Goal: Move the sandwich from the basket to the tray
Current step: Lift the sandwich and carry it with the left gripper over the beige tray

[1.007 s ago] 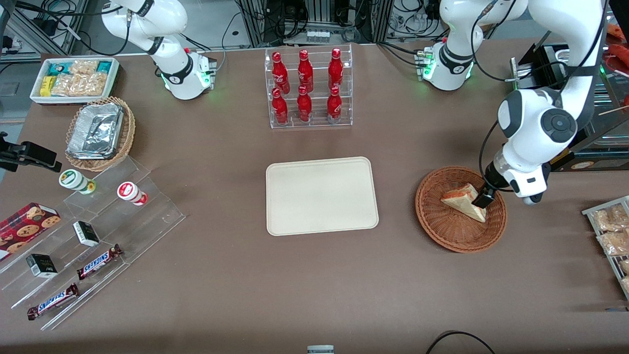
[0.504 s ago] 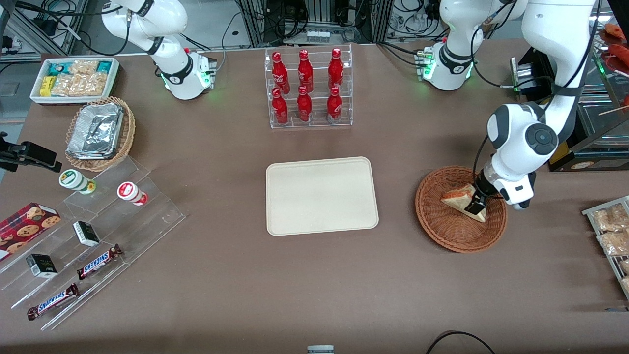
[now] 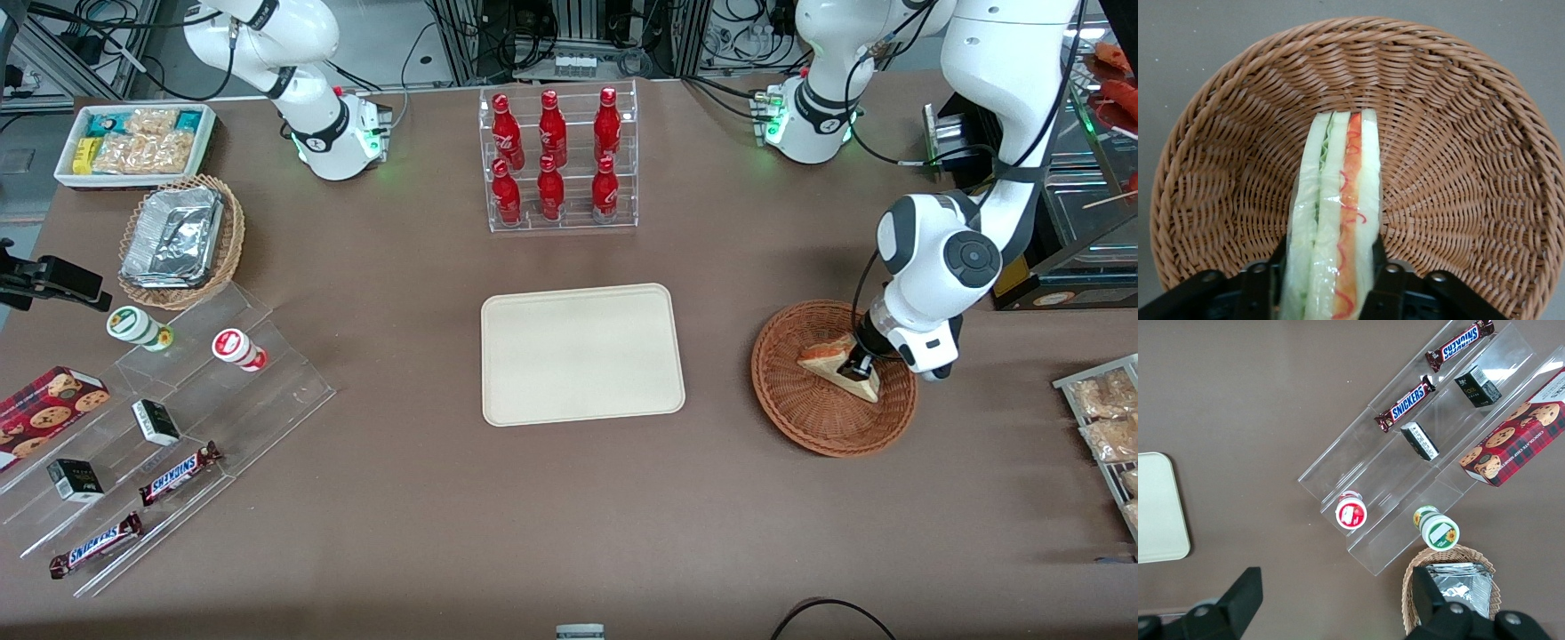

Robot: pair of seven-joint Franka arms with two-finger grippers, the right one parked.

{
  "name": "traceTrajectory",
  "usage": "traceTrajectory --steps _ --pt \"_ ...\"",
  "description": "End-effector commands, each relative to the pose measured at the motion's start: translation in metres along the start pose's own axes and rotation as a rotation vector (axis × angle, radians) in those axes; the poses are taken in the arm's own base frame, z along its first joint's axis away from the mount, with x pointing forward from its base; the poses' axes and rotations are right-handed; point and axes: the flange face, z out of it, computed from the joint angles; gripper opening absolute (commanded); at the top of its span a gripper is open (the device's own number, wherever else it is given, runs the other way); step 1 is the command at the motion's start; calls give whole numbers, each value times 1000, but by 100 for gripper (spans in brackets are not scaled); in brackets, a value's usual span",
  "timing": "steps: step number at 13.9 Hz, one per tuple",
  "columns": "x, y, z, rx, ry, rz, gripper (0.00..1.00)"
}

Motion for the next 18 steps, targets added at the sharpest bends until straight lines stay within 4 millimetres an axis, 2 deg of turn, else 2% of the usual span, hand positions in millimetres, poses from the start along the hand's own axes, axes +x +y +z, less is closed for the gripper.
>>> traceTrajectory --steps 1,3,5,7,8,9,12,15,18 --pt "-8 9 -36 34 38 99 0" --pt "-15 31 -79 100 64 164 0" --pt "-38 73 -131 143 48 216 0" --pt "-91 106 -155 162 34 304 0" --pt "-121 117 -157 152 35 348 0" --pt "-162 128 -157 141 33 420 0" --pt "-259 154 -137 135 17 596 0" --pt "-354 155 -95 138 24 760 0" --pt "-409 159 -61 85 11 846 0"
